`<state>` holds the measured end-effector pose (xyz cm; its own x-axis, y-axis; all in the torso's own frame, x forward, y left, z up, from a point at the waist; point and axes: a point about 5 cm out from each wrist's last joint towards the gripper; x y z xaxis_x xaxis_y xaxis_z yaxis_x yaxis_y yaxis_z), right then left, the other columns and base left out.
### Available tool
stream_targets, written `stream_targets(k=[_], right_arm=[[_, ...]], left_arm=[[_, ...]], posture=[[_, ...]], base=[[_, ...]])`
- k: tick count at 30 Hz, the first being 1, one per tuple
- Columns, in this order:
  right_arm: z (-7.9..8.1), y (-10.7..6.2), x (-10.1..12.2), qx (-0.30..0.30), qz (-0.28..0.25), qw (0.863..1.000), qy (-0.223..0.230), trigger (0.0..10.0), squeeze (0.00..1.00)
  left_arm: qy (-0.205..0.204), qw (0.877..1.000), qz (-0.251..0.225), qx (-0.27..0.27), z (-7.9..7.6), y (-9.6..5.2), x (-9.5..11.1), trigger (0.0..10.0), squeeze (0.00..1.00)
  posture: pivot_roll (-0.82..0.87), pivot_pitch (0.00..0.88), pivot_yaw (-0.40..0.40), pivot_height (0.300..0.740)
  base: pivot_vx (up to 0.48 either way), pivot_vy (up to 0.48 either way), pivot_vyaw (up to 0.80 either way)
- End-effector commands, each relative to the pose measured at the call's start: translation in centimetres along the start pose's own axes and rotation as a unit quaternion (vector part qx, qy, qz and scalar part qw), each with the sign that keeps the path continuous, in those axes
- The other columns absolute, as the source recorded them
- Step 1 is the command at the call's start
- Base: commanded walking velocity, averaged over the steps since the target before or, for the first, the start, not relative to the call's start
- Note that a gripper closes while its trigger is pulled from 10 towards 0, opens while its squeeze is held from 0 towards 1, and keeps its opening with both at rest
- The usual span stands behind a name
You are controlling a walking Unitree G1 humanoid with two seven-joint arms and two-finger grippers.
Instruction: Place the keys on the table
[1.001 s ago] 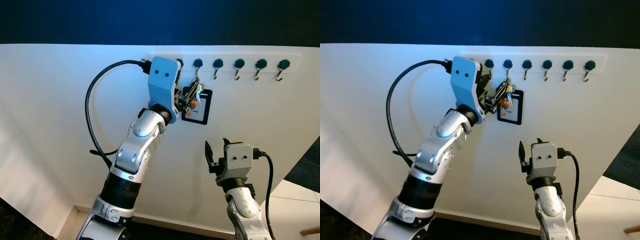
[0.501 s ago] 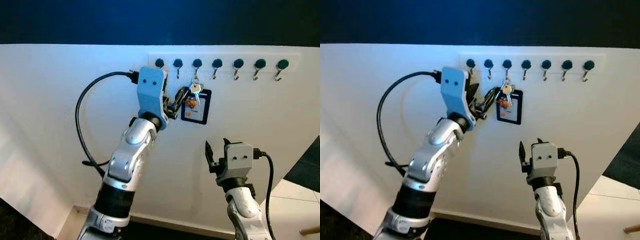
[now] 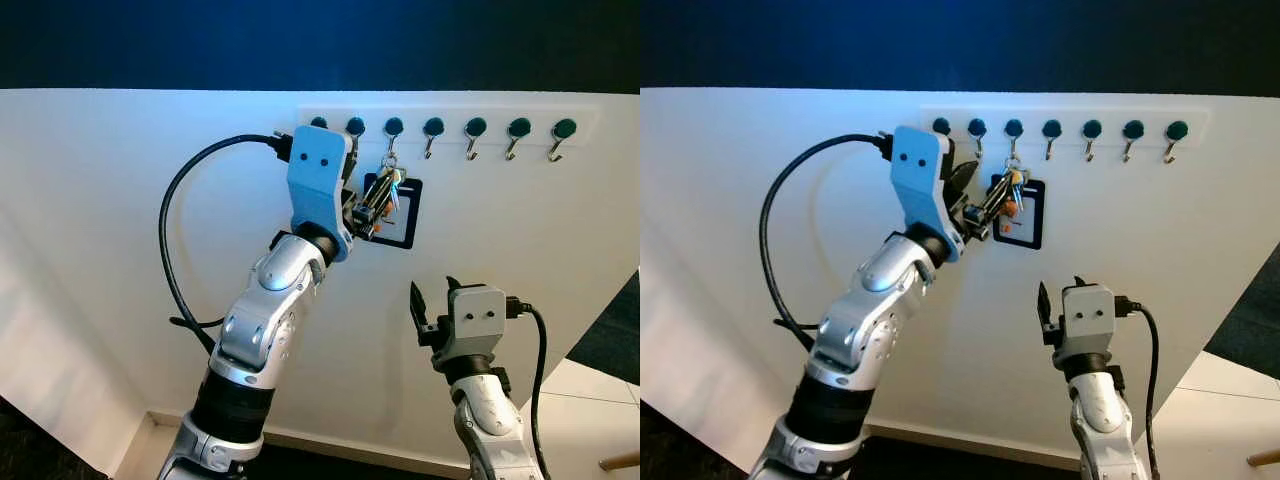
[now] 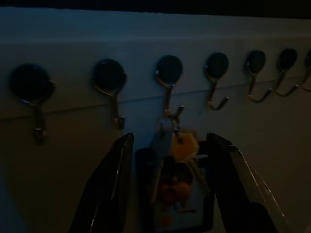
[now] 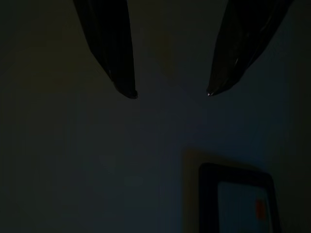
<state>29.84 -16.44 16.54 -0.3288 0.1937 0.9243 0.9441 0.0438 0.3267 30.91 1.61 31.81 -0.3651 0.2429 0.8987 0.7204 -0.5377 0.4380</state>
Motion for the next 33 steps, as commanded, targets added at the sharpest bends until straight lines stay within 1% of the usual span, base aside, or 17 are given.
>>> stream_targets(k=[1, 6, 7, 13, 21, 27, 28, 29, 30, 31, 33], right_arm=[[0.4, -0.2, -0.4, 0.008, 0.005, 1.000, 0.001, 10.0, 0.00], [0.4, -0.2, -0.4, 0.008, 0.005, 1.000, 0.002, 10.0, 0.00], [0.4, -0.2, -0.4, 0.009, 0.005, 1.000, 0.002, 10.0, 0.00], [0.4, -0.2, -0.4, 0.008, 0.006, 1.000, 0.002, 10.0, 0.00], [0.4, -0.3, -0.5, 0.008, 0.007, 1.000, 0.002, 10.0, 0.00], [0.5, -0.3, -0.5, 0.007, 0.007, 1.000, 0.003, 10.0, 0.00], [0.5, -0.3, -0.5, 0.007, 0.008, 1.000, 0.003, 10.0, 0.00], [0.5, -0.3, -0.5, 0.007, 0.008, 1.000, 0.003, 10.0, 0.00], [0.5, -0.3, -0.5, 0.007, 0.008, 1.000, 0.003, 10.0, 0.00], [0.5, -0.3, -0.5, 0.007, 0.008, 1.000, 0.003, 10.0, 0.00], [0.5, -0.3, -0.5, 0.006, 0.008, 1.000, 0.003, 10.0, 0.00]], left_arm=[[-0.025, 1.000, -0.009, -0.016, -1.8, 0.8, 0.2, 10.0, 0.00], [-0.021, 1.000, -0.009, -0.010, -1.6, 1.1, 0.2, 10.0, 0.00], [-0.015, 1.000, -0.010, -0.003, -1.2, 1.4, 0.2, 10.0, 0.00], [-0.006, 1.000, -0.014, 0.003, -0.6, 2.0, 0.5, 10.0, 0.00], [-0.007, 1.000, -0.020, -0.005, -0.9, 2.3, 0.7, 10.0, 0.00], [-0.012, 1.000, -0.025, -0.015, -1.4, 2.6, 0.8, 10.0, 0.00], [-0.012, 0.999, -0.025, -0.016, -1.4, 2.7, 0.8, 9.5, 0.00], [-0.012, 0.999, -0.025, -0.017, -1.5, 2.7, 0.8, 9.5, 0.00], [-0.012, 0.999, -0.025, -0.018, -1.5, 2.7, 0.8, 8.8, 0.00], [-0.013, 0.999, -0.025, -0.019, -1.6, 2.8, 0.8, 8.6, 0.00], [-0.014, 0.999, -0.025, -0.022, -1.7, 2.9, 0.8, 8.7, 0.00]], posture=[[-0.01, 0.160, 0.077, 0.740], [-0.01, 0.159, 0.076, 0.740], [-0.01, 0.159, 0.076, 0.740], [-0.01, 0.159, 0.078, 0.740], [-0.01, 0.162, 0.082, 0.740], [-0.01, 0.165, 0.084, 0.740], [-0.01, 0.165, 0.085, 0.740], [-0.01, 0.165, 0.085, 0.740], [-0.01, 0.166, 0.086, 0.740], [-0.01, 0.166, 0.087, 0.740], [-0.01, 0.167, 0.089, 0.740]], base=[[0.000, 0.000, 0.00], [0.000, 0.000, 0.00], [0.000, 0.000, 0.00], [0.000, 0.000, 0.00], [0.000, 0.000, 0.00], [0.000, 0.000, 0.00], [0.000, 0.000, 0.00], [0.000, 0.000, 0.00], [0.000, 0.000, 0.00], [0.000, 0.000, 0.00], [0.000, 0.000, 0.00]])
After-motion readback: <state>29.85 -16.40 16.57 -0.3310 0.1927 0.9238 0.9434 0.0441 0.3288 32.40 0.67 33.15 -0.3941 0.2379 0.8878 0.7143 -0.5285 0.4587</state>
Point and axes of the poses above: a point about 5 cm out from each wrist's last joint towards the gripper, its own y axis pointing out of the wrist towards the gripper, its own x axis along the axis of the wrist's last joint, z = x × y, and after that the axes turned 3 degrees about -y, right-handed
